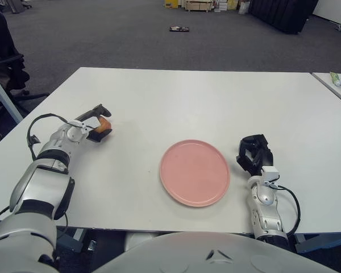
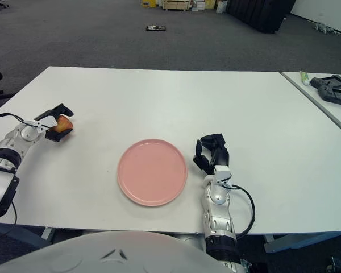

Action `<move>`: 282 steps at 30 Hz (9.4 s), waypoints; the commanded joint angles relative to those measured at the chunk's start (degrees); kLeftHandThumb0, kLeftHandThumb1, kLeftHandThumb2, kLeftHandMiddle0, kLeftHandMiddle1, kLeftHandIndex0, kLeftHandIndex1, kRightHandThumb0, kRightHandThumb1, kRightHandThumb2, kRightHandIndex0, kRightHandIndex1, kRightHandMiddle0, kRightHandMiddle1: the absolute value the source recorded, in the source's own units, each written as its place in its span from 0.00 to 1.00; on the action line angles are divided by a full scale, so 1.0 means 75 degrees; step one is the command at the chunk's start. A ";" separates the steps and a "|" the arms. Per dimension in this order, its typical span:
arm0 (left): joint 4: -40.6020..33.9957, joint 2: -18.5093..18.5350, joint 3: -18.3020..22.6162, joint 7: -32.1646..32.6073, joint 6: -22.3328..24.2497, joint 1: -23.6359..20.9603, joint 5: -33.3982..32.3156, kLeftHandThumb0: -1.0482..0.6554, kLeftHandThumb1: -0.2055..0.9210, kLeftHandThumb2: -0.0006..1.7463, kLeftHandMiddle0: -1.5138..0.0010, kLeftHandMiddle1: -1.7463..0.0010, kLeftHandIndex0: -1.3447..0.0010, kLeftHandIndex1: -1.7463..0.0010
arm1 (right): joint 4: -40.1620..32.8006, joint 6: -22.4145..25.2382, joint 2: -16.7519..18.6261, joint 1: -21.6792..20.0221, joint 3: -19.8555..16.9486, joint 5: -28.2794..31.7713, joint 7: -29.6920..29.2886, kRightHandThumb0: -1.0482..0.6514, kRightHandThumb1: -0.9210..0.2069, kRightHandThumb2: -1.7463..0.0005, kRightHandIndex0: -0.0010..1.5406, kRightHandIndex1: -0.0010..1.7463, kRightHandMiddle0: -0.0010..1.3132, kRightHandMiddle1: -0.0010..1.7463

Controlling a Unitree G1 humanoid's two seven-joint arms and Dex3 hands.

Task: Put the apple into the plate.

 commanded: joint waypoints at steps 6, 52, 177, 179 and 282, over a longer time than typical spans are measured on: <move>0.0129 -0.0364 0.0611 0.0302 -0.0198 0.0624 -0.0624 0.23 0.59 0.56 1.00 0.52 1.00 0.59 | 0.0196 0.0266 0.0037 0.0148 -0.0045 0.0027 -0.0030 0.40 0.18 0.54 0.35 0.76 0.24 1.00; 0.0233 -0.0685 0.0040 0.1988 0.0654 0.0610 0.0128 0.38 0.35 0.74 0.85 0.16 0.93 0.07 | -0.0011 0.0359 0.0122 0.0240 -0.0105 -0.0018 -0.0282 0.40 0.19 0.53 0.35 0.75 0.24 1.00; -0.8242 -0.1642 -0.1017 0.0007 -0.0075 0.1300 0.0597 0.61 0.20 0.88 0.45 0.00 0.41 0.20 | 0.0479 0.0020 0.0153 -0.0032 -0.0232 0.0093 -0.0192 0.40 0.17 0.55 0.36 0.75 0.23 1.00; -0.8409 -0.1686 -0.1090 -0.0373 -0.0102 0.1419 0.0374 0.61 0.20 0.88 0.45 0.00 0.42 0.20 | 0.0461 0.0030 0.0154 -0.0016 -0.0229 0.0076 -0.0199 0.40 0.17 0.55 0.36 0.75 0.23 1.00; -0.7522 -0.2293 0.0402 -0.4009 0.0411 0.2478 -0.3860 0.05 0.98 0.32 1.00 1.00 1.00 1.00 | 0.0256 0.0105 0.0099 0.0092 -0.0182 0.0077 -0.0060 0.40 0.15 0.56 0.36 0.76 0.22 1.00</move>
